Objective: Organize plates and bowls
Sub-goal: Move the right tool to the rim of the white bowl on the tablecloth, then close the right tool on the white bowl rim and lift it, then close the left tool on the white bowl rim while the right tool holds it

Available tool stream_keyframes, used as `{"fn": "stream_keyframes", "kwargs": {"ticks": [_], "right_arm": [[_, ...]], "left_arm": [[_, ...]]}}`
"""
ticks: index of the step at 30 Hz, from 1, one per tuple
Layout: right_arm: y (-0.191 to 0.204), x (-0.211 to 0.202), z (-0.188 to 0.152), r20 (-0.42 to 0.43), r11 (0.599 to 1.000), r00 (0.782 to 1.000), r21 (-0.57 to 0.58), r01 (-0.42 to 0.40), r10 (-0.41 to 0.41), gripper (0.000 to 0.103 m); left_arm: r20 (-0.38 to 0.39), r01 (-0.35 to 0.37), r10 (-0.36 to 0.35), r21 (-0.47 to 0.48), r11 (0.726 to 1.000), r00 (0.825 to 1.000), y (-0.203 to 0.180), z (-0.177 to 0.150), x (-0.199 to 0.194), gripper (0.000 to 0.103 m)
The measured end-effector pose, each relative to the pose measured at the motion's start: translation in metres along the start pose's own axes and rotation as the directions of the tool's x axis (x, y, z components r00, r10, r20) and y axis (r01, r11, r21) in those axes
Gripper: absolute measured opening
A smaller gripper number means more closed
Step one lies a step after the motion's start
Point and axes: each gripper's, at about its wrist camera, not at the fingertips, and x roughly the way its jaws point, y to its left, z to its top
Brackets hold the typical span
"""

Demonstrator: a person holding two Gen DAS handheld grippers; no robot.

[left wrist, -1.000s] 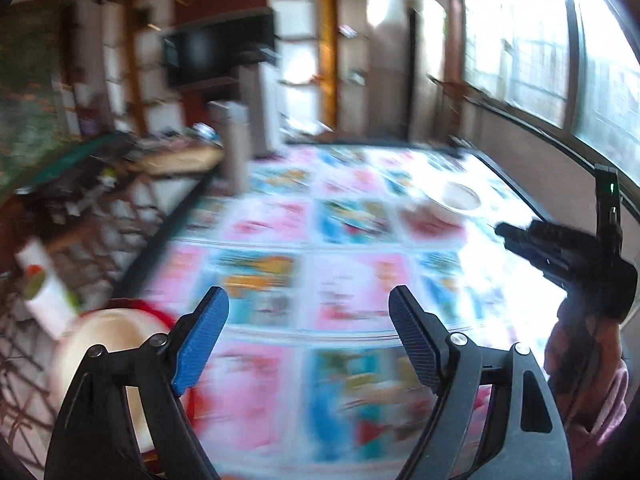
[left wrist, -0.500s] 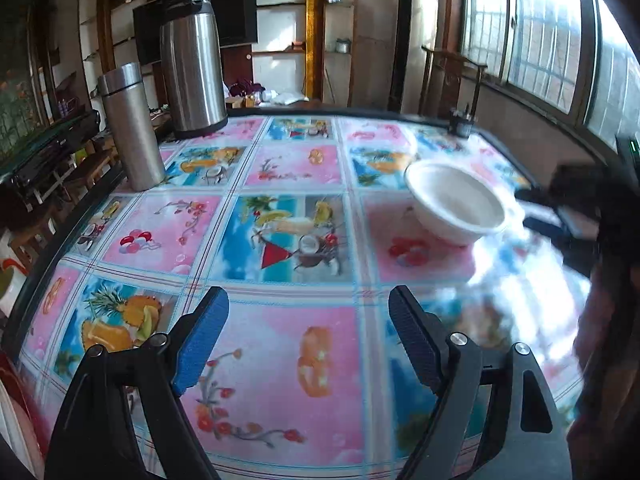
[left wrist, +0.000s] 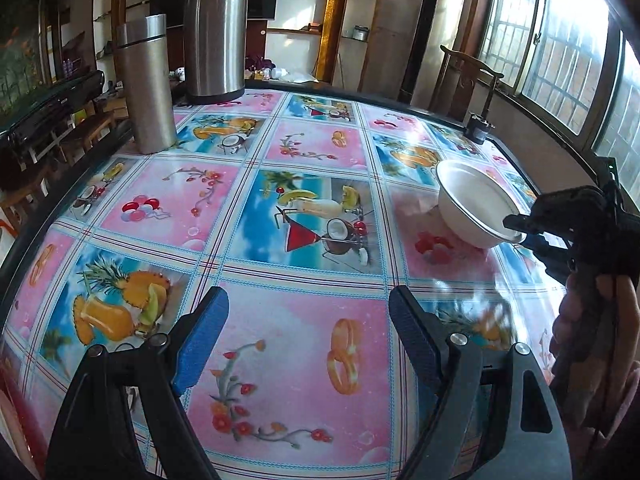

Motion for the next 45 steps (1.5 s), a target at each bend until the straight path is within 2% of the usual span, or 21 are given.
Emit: {"fn": "stream_keyframes", "kwargs": {"ticks": [7,14,18,20,22,27,28,31,32,35,40,45], "right_arm": [[0.002,-0.026,-0.011,-0.001,0.999,1.000,-0.041,-0.028,0.028,0.007],[-0.003,-0.048,-0.038,-0.145,0.987,0.983,-0.098,-0.126,0.111,0.007],[0.002,-0.064,-0.059,-0.178,0.967,0.979,-0.212,-0.139,0.101,0.007],[0.004,-0.067,-0.068,-0.195,0.957,0.976,-0.251,-0.147,0.099,0.007],[0.009,-0.063,-0.080,-0.246,0.940,0.965,-0.298,-0.164,0.090,0.008],[0.008,-0.044,-0.093,-0.368,0.934,0.925,-0.287,-0.211,0.096,0.013],[0.006,-0.042,-0.092,-0.387,0.938,0.917,-0.275,-0.212,0.094,0.017],[-0.002,-0.044,-0.085,-0.374,0.951,0.921,-0.228,-0.210,0.114,0.028],[-0.004,-0.047,-0.082,-0.365,0.952,0.922,-0.219,-0.215,0.124,0.030],[-0.005,-0.055,-0.077,-0.339,0.952,0.928,-0.201,-0.230,0.152,0.030],[-0.001,-0.055,-0.080,-0.345,0.949,0.925,-0.206,-0.238,0.157,0.030],[0.004,-0.052,-0.084,-0.346,0.947,0.926,-0.216,-0.237,0.153,0.030]], "left_arm": [[0.013,0.013,-0.013,-0.004,1.000,1.000,0.002,0.002,-0.002,0.083],[0.009,0.059,-0.059,-0.026,0.998,0.998,0.010,0.006,-0.003,0.083],[0.003,0.100,-0.100,-0.029,0.995,0.995,0.011,0.007,-0.004,0.083],[-0.023,0.116,-0.116,-0.025,0.993,0.993,0.009,0.007,-0.001,0.083],[-0.048,0.112,-0.113,-0.020,0.994,0.992,0.007,0.005,0.003,0.083],[-0.128,0.131,-0.134,-0.029,0.991,0.983,0.006,0.001,0.016,0.083],[-0.141,0.132,-0.136,-0.032,0.991,0.981,0.006,0.001,0.018,0.083],[-0.160,0.144,-0.148,-0.036,0.989,0.976,0.005,-0.001,0.020,0.083],[-0.164,0.150,-0.153,-0.034,0.988,0.974,0.005,-0.002,0.021,0.083],[-0.196,0.181,-0.184,-0.034,0.983,0.963,0.002,-0.004,0.024,0.083],[-0.255,0.240,-0.251,-0.074,0.968,0.934,0.003,-0.007,0.031,0.083],[-0.283,0.289,-0.309,-0.109,0.951,0.908,0.004,-0.009,0.035,0.082]]}}
